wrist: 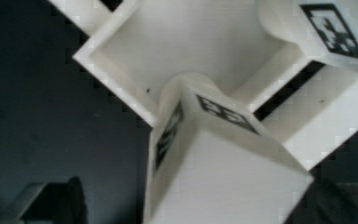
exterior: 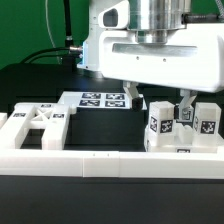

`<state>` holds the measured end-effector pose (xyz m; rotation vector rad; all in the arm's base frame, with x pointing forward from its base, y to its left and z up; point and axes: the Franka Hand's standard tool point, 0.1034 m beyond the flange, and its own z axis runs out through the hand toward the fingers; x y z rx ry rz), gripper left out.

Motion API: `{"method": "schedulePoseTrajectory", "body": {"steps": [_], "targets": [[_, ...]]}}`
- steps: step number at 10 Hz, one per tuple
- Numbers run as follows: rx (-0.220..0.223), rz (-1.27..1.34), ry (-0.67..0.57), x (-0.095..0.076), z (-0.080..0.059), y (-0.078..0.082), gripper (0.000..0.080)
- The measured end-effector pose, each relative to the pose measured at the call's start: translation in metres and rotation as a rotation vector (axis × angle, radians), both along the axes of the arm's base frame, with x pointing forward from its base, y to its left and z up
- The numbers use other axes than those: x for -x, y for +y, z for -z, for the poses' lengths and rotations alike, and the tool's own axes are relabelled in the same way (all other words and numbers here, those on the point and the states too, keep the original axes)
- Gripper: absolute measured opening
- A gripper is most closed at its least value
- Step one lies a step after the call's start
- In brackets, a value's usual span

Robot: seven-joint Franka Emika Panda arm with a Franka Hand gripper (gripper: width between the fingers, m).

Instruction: Assemble chair

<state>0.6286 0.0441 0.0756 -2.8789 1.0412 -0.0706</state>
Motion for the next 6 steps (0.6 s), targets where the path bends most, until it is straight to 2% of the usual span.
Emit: {"method": "schedulePoseTrajectory", "body": {"steps": [6], "targets": [[0.048, -0.537, -0.024, 0.0015, -0.0005, 0.0065, 0.0649]]}}
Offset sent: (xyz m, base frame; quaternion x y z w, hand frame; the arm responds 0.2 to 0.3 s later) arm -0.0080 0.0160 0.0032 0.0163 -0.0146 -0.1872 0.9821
